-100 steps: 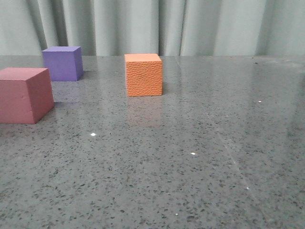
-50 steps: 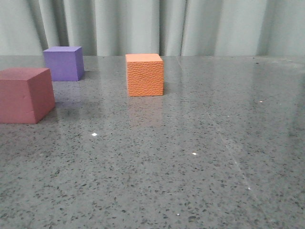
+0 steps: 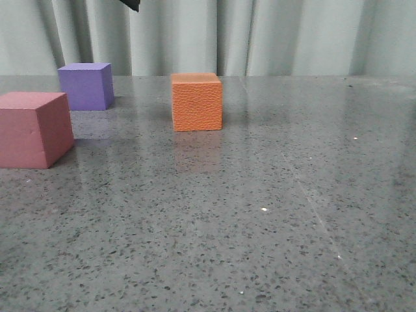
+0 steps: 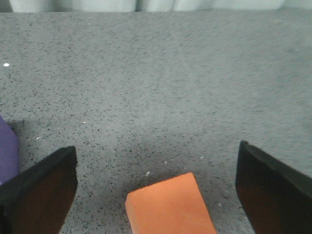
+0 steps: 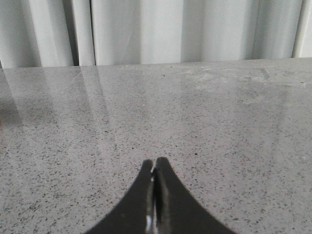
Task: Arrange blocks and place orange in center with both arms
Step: 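Lower the left gripper over the orange cube and close on it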
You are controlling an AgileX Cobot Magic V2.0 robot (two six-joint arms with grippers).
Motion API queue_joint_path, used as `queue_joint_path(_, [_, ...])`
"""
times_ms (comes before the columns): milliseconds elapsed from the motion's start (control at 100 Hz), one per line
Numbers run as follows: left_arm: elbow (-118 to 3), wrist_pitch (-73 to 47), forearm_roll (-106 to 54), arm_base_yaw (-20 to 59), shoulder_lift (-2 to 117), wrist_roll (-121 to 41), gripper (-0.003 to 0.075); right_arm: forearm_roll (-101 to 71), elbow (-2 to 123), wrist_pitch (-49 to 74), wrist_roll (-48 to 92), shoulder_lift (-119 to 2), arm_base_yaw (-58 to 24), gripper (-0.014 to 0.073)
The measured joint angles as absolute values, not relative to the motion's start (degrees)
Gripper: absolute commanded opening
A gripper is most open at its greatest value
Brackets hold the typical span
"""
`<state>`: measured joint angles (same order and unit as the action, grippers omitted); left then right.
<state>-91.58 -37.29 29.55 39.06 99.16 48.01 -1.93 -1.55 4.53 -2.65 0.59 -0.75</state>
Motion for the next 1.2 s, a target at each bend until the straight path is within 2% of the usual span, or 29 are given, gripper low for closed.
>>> queue_joint_path(240, [-96.2, -40.2, 36.7, 44.2, 104.7, 52.1, 0.0616, -1.9, -1.6, 4.5, -2.7, 0.6, -0.8, -0.0068])
queue_joint_path(420, [-96.2, -40.1, 37.3, 44.4, 105.1, 52.6, 0.0616, -1.9, -1.6, 4.5, -2.7, 0.6, -0.8, -0.0068])
queue_joint_path(680, [-96.2, -45.9, 37.8, 44.4, 105.8, 62.0, 0.0616, -1.9, -1.6, 4.5, -2.7, 0.6, -0.8, -0.0068])
queue_joint_path(1200, [-96.3, -47.7, 35.4, 44.4, 109.4, 63.0, 0.0616, -1.9, -1.6, 4.5, -2.7, 0.6, -0.8, -0.0068])
